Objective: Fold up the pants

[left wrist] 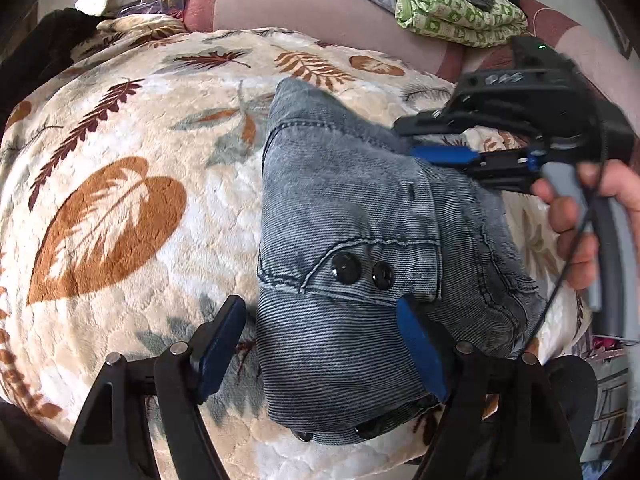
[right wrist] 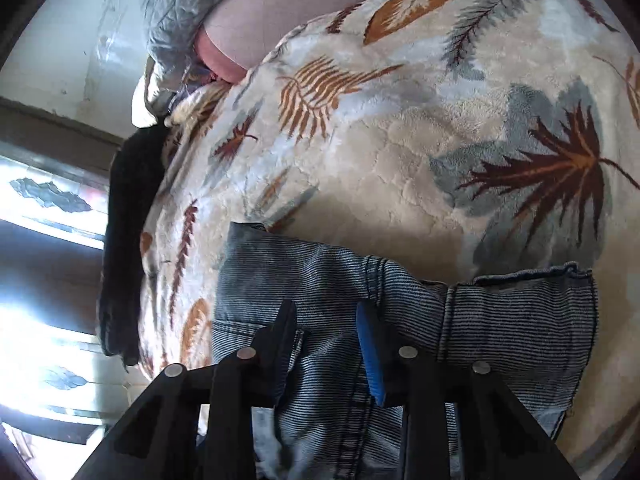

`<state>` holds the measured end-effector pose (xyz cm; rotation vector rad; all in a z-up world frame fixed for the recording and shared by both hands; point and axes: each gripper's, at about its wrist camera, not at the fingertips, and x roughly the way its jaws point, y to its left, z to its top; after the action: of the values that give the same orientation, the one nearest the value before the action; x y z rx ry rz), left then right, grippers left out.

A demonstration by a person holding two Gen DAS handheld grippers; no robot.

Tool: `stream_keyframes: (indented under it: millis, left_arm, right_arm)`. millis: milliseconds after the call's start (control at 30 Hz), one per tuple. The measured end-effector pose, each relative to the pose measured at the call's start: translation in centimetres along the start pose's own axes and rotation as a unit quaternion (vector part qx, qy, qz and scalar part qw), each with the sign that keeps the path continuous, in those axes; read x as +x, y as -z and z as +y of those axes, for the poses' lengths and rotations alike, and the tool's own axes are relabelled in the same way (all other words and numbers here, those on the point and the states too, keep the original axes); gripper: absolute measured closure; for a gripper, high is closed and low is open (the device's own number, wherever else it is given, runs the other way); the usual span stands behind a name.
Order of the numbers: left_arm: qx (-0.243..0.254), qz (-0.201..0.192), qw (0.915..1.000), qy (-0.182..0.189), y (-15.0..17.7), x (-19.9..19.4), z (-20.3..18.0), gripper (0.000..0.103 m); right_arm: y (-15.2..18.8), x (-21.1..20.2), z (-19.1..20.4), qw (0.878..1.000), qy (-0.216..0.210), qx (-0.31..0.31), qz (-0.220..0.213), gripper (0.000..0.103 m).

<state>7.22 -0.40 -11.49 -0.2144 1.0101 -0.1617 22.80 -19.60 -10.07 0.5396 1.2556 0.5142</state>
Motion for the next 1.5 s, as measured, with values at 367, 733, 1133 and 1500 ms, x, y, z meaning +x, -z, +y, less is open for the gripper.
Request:
stream_keyframes:
  millis: [367, 733, 1133, 1500]
  left_arm:
    - [0.026, 0.018, 0.9986, -0.042, -0.2, 0.0, -0.3, 0.023]
    - [0.054, 0.004, 0.998, -0.034, 3.0, -1.5, -1.7, 0.019]
    - [0.057, 0.008, 0.9975, -0.041, 3.0, -1.9, -2.3, 0.017]
    - [0.067, -0.014, 0.9948, -0.075, 2.0, -3.1, -2.4, 0.017]
  right_arm:
    - [9.6, -4.2, -4.9, 0.999, -0.025, 0.015, -0.03, 0.033]
    - [15.1, -5.5, -7.0, 0.987, -0.125, 0.085, -0.049, 0.03]
    - [16.2, -5.5, -6.3, 0.983, -0.152, 0.084, -0.062, 0.028]
    - [15.4, -6.2, -5.5, 0.996, -0.063, 0.042, -0.056, 0.025]
